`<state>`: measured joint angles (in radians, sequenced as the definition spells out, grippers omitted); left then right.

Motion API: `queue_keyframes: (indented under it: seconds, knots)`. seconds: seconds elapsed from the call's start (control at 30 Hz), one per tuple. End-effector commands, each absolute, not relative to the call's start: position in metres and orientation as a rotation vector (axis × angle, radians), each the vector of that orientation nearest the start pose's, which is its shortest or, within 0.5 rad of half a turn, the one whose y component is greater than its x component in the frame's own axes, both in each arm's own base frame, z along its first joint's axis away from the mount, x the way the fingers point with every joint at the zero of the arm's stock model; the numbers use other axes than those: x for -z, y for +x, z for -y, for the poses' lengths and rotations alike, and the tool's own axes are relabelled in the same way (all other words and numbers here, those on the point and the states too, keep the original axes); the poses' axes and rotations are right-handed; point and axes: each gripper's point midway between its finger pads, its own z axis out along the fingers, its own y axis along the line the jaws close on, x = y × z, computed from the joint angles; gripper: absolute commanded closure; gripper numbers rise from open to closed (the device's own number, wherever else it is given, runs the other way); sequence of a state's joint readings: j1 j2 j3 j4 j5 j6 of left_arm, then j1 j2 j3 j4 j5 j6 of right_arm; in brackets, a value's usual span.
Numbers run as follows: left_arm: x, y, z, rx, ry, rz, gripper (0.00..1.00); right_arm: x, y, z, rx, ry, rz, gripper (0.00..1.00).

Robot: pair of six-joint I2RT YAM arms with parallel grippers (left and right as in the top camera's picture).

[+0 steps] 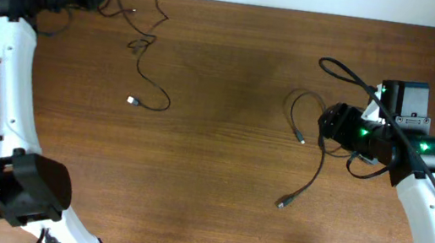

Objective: Untangle cables

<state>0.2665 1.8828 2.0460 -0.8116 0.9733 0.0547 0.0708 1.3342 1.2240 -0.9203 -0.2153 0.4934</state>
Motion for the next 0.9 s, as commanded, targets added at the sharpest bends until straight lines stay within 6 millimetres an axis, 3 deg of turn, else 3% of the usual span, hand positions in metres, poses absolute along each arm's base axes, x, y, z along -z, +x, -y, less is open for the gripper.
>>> queue_keyframes:
  seconds: [0.0, 0.13, 0.23, 0.37, 0.47, 0.6, 0.7, 0.77, 0.87]
  knots:
    - [-0.369, 0.476, 0.066, 0.985, 0.511, -1.919, 1.0, -0.198, 0.329, -0.068, -0.547, 0.446, -2.604, 0.27]
    - [-0.374, 0.467, 0.133, 1.186, 0.459, -1.985, 1.0, -0.215, 0.331, -0.099, -0.763, 0.216, -2.556, 0.22]
    - [-0.406, 0.462, 0.196, 1.461, 0.298, -1.993, 1.0, -0.232, 0.332, -0.133, -0.889, -0.031, -2.473, 0.14]
    - [-0.435, 0.449, 0.241, 1.593, 0.327, -1.927, 1.0, -0.247, 0.333, -0.17, -0.927, -0.195, -2.386, 0.12]
    - [-0.431, 0.452, 0.252, 1.559, 0.288, -1.942, 1.0, -0.262, 0.336, -0.187, -0.944, -0.274, -2.303, 0.12]
    - [-0.41, 0.457, 0.248, 1.525, 0.166, -2.047, 1.0, -0.295, 0.339, -0.188, -0.938, -0.315, -2.161, 0.11]
    - [-0.405, 0.448, 0.259, 1.551, 0.178, -2.08, 1.0, -0.317, 0.341, -0.188, -0.888, -0.404, -2.045, 0.08]
    - [-0.405, 0.434, 0.281, 1.656, 0.104, -2.145, 1.0, -0.319, 0.343, -0.189, -0.818, -0.515, -1.988, 0.07]
    - [-0.405, 0.424, 0.295, 1.72, 0.052, -2.188, 1.0, -0.319, 0.343, -0.189, -0.78, -0.572, -1.962, 0.06]
